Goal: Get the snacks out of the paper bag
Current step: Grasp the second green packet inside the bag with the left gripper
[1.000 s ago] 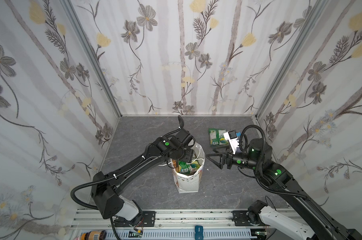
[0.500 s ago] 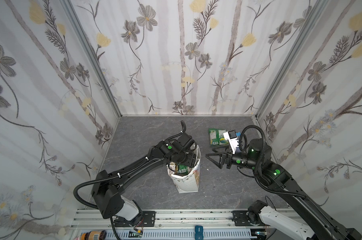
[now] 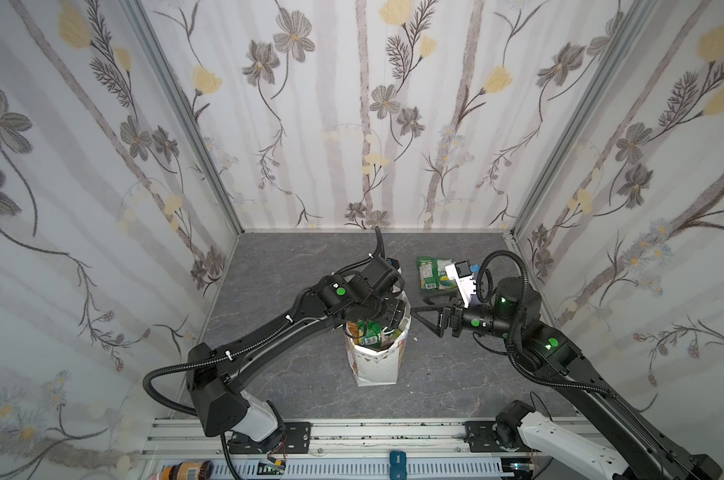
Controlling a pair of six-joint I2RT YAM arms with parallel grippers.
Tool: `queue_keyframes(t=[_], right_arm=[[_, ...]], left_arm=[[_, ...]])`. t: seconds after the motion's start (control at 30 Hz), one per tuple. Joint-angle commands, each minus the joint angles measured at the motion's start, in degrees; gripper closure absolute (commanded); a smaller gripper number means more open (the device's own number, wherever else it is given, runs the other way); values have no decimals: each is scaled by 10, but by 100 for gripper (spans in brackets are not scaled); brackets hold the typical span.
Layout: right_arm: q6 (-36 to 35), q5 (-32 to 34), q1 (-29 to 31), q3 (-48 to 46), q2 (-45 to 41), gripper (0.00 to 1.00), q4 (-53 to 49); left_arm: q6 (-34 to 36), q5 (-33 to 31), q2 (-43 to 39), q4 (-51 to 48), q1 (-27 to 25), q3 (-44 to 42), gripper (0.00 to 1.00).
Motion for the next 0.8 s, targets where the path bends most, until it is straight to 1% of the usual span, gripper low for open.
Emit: queue_keyframes(t=[0.0, 0.13, 0.33, 0.6, 0.7, 0.77], right_arm=[[0, -3, 0, -2, -2, 4, 15], [-1, -2, 0, -2, -6, 4, 14], [1, -1, 0, -2, -9, 4, 13], [1, 4, 1, -1, -14, 3, 7], [-1, 8, 0, -1, -12, 3, 1], [-2, 9, 0, -1, -12, 3, -1]], left_arm=[[-7, -39, 10, -28, -1, -3, 24], [-22, -69, 10, -39, 0, -20, 24], [-45, -91, 0, -17, 0, -64, 23], [-58, -79, 11, 15, 0, -89, 21], [-65, -51, 9, 46, 0, -109, 15], [-72, -37, 11, 64, 0, -125, 13]])
